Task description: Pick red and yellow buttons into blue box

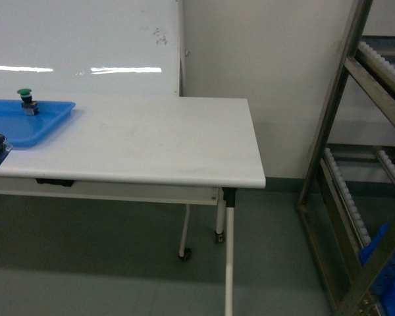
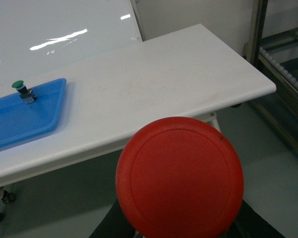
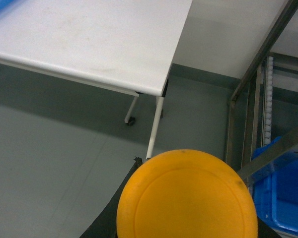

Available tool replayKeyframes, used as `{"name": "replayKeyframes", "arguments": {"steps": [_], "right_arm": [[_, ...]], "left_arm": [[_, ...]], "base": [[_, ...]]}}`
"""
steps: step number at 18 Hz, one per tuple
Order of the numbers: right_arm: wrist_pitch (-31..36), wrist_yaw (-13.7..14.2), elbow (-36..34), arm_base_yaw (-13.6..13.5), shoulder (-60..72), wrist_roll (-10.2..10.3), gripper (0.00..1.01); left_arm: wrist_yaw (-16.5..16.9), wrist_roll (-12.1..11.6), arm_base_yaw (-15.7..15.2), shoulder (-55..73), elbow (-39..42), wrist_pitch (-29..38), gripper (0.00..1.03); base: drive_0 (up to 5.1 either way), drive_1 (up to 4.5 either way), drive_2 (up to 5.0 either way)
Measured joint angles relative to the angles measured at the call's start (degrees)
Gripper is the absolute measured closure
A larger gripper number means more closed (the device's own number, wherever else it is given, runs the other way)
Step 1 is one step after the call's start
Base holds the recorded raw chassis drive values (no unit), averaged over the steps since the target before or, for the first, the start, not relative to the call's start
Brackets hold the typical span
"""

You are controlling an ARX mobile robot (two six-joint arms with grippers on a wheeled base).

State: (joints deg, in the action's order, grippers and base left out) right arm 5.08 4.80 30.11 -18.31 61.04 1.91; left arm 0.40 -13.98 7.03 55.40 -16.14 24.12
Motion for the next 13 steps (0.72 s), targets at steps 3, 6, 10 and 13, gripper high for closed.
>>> {"name": "replayKeyframes", "arguments": {"steps": [3,6,10,13], "right_arm": [[0.0,0.0,0.0,0.0,0.0,0.0,0.75],[0.0,0.0,0.0,0.0,0.0,0.0,0.75],[0.0,0.0,0.0,0.0,0.0,0.0,0.75],[0.0,0.0,0.0,0.0,0.0,0.0,0.75]], "left_arm": [[0.0,0.0,0.0,0.0,0.0,0.0,0.80],[0.0,0.0,0.0,0.0,0.0,0.2,0.80],[0.0,0.0,0.0,0.0,0.0,0.1,0.80],[0.0,0.0,0.0,0.0,0.0,-0.1,0.80]], "base": [[4.4,-2.19,-2.2],[4.4,-2.19,-2.2],[4.4,-2.19,-2.2],[4.4,-2.25,-2.2]]}}
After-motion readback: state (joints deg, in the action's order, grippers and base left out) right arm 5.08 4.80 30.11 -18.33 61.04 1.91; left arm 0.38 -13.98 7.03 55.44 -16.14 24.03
